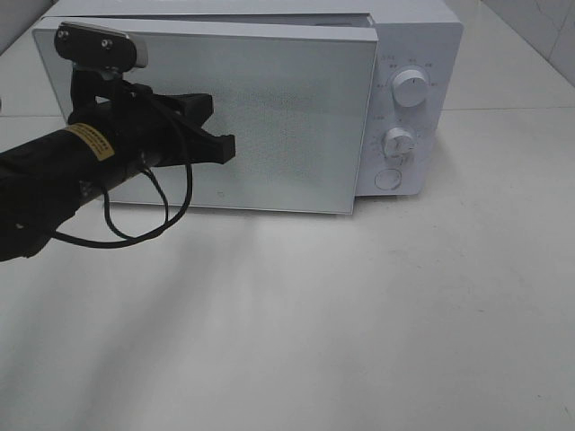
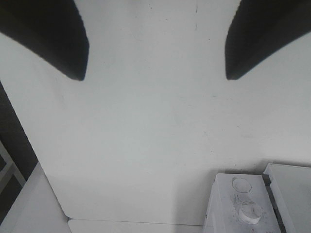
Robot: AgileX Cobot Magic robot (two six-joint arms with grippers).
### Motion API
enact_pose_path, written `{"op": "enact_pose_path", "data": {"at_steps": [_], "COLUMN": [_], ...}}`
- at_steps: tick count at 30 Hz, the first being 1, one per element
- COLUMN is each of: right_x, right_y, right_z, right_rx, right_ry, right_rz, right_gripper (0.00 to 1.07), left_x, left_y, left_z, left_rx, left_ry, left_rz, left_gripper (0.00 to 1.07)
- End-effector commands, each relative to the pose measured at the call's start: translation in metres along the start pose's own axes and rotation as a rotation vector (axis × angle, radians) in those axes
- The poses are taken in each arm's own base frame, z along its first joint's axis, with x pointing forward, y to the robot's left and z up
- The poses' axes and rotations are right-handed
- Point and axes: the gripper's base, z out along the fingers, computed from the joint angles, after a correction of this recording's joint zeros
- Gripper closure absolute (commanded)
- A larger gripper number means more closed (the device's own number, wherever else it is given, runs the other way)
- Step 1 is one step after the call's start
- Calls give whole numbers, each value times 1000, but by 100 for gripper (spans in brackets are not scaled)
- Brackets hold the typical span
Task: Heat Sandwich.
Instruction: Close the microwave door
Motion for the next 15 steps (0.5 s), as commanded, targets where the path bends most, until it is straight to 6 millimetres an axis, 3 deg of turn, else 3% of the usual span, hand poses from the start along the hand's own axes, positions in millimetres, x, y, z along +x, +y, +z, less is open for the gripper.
{"op": "enact_pose_path", "data": {"at_steps": [1, 15], "right_x": [2, 2], "right_y": [0, 0], "right_z": [-3, -3], "right_rx": [1, 2], "right_ry": [-33, -33], "right_rz": [4, 3], "right_gripper": [32, 32], "left_x": [-5, -11], "left_y": [-7, -28], "left_z": [9, 43], "left_rx": [9, 60], "left_ry": [-16, -31], "left_rz": [-18, -10], "left_gripper": [106, 106]}}
